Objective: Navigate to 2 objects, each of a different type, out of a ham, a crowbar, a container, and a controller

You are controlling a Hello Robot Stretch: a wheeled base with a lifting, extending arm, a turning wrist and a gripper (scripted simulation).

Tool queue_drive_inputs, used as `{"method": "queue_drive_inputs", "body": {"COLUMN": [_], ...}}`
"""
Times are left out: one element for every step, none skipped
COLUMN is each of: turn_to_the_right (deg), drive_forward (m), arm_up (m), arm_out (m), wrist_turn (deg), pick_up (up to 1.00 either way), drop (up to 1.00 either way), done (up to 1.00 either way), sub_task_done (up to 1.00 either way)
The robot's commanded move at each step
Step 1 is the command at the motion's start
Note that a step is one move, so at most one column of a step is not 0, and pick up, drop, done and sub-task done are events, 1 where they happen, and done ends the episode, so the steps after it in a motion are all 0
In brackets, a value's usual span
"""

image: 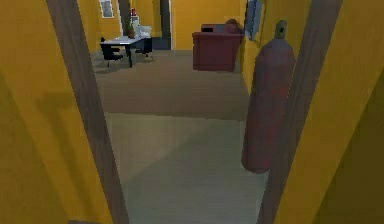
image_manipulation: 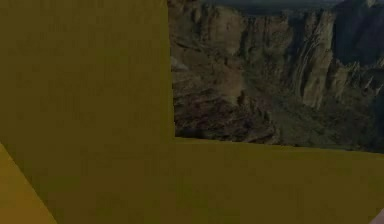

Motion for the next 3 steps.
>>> {"method": "queue_drive_inputs", "body": {"turn_to_the_right": [3.0, 0.0, 27.0], "drive_forward": [0.00, 0.60, 0.00], "arm_up": [0.00, 0.00, 0.00], "arm_out": [0.00, 0.00, 0.00], "wrist_turn": [0.0, 0.0, 0.0], "pick_up": [0.00, 0.00, 0.00], "drop": [0.00, 0.00, 0.00], "done": [0.00, 0.00, 0.00], "sub_task_done": [0.00, 0.00, 0.00]}}
